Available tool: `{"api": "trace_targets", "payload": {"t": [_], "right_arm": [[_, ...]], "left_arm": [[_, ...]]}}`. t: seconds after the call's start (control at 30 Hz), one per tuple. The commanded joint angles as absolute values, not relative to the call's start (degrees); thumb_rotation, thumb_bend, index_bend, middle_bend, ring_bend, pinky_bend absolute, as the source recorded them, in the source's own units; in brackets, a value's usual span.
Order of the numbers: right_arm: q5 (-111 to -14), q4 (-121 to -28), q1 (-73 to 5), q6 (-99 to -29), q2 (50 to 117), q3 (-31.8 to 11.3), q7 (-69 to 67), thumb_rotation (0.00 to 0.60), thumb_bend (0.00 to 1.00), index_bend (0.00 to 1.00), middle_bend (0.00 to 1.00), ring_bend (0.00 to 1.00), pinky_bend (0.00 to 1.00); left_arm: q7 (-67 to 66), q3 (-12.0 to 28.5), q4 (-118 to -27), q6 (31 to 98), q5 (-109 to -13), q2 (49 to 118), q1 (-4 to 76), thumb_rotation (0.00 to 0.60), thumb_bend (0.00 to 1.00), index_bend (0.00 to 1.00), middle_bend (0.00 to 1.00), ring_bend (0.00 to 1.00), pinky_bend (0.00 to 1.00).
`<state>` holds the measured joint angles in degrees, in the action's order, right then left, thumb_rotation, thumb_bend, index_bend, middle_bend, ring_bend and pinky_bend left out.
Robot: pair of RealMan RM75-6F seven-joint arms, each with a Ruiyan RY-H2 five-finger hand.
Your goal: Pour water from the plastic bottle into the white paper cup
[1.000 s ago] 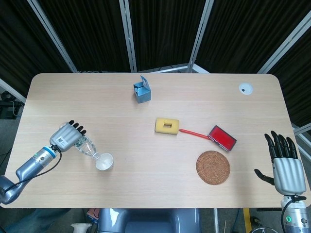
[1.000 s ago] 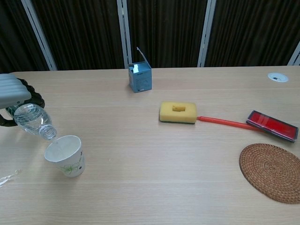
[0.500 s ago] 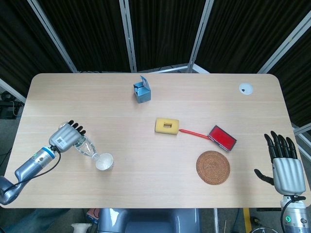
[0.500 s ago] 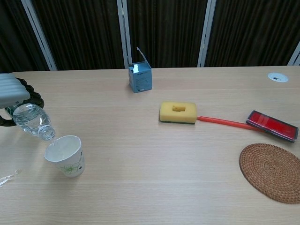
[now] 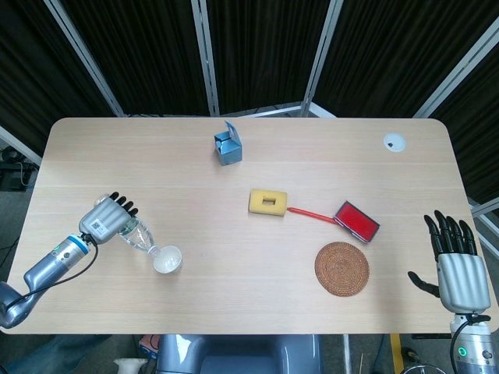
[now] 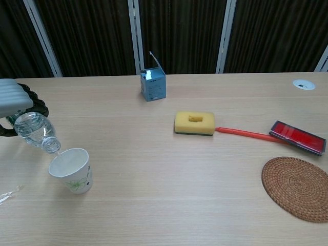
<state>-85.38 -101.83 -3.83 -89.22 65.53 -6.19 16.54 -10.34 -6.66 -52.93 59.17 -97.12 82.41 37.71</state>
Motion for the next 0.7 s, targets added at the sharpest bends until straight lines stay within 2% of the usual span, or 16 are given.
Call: {"api": "trace_targets", "payload": {"t": [0.03,0.43,0.7], "right_arm": [[-85.4,-101.8,-3.8,-89.2,65.5,-6.2,16.5,0.6,0.0,0.0,0.0,0.0,0.0],[-85.3,-101.8,-3.8,-89.2,65.5,-6.2,16.6,0.6,0.0,0.0,0.0,0.0,0.0],[-85.2,-101.8,-3.9,-89.1,65.6,-6.2,16.7,0.6,0.0,0.0,0.0,0.0,0.0]], "left_arm": [[-10.6,-6.7,-52.8,59.3,-97.2,82.5,37.7,0.6,0.57,0.66,0.55,0.37,0.4],[-9.8,-6.7,-52.6,59.4,-97.0,82.5,37.6,0.6,0.57,0.67,0.55,0.37,0.4],[-3.7,-7.2,-51.6,61.0,-97.9,82.7,37.6,0.6,0.57,0.67,0.55,0.37,0.4]]}}
